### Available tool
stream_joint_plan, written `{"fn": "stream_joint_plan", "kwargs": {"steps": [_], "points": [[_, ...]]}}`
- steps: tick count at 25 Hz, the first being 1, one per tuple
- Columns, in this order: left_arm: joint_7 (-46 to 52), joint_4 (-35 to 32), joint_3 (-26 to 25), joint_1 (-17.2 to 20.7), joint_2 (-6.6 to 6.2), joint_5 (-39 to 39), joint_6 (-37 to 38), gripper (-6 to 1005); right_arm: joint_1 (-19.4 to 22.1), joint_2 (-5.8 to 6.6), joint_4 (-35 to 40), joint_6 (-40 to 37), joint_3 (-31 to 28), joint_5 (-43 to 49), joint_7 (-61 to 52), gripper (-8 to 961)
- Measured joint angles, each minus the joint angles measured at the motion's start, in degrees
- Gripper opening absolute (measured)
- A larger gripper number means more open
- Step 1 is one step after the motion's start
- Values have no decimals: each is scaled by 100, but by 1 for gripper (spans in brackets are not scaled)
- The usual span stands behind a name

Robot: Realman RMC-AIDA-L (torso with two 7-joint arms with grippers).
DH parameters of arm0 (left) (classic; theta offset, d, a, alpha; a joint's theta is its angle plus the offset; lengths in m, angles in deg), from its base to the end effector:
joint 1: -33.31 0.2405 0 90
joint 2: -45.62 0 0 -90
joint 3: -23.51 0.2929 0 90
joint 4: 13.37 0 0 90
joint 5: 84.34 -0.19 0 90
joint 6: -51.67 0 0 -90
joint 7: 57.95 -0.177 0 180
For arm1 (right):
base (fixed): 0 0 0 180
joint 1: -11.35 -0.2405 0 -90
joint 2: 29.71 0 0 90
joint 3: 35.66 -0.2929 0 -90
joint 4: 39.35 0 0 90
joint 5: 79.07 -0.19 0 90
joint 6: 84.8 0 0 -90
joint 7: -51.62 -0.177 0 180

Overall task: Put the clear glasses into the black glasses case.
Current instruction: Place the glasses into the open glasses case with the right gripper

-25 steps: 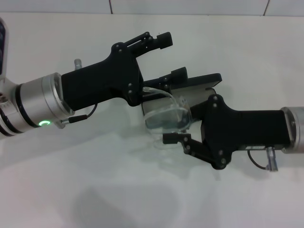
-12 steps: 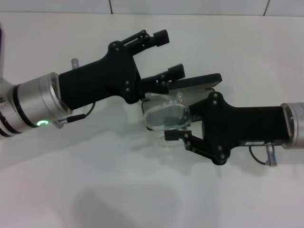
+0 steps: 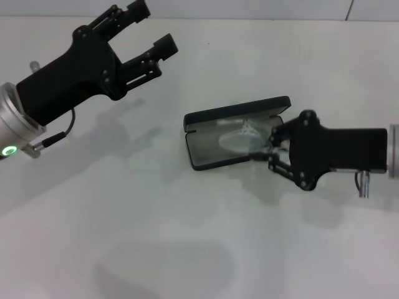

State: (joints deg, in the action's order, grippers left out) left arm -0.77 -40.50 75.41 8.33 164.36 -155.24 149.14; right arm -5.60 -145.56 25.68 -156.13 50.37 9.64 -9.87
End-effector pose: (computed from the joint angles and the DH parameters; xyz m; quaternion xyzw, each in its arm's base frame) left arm -0.2219 0.3268 -0.0048 -0.8302 -0.0924 -0.5008 0.2268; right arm 0.2067 0.3100 -0.0676 -0.9616 -0.1278 0.1825 0.1600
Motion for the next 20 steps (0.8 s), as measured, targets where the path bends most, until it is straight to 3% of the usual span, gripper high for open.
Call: {"fn": "stream_joint_plan", "kwargs": {"steps": [4, 9, 20], "points": [[-3, -2, -6, 74, -14, -10, -57, 853, 253, 2, 832, 1188, 658, 890, -515, 179], [-3, -3, -7, 82, -30, -82, -118, 854, 245, 0, 980, 2304, 1352, 1513, -642, 183], [29, -2, 17, 24, -30, -83, -253, 855, 189, -7, 924, 3266, 1854, 1998, -689, 190]]}}
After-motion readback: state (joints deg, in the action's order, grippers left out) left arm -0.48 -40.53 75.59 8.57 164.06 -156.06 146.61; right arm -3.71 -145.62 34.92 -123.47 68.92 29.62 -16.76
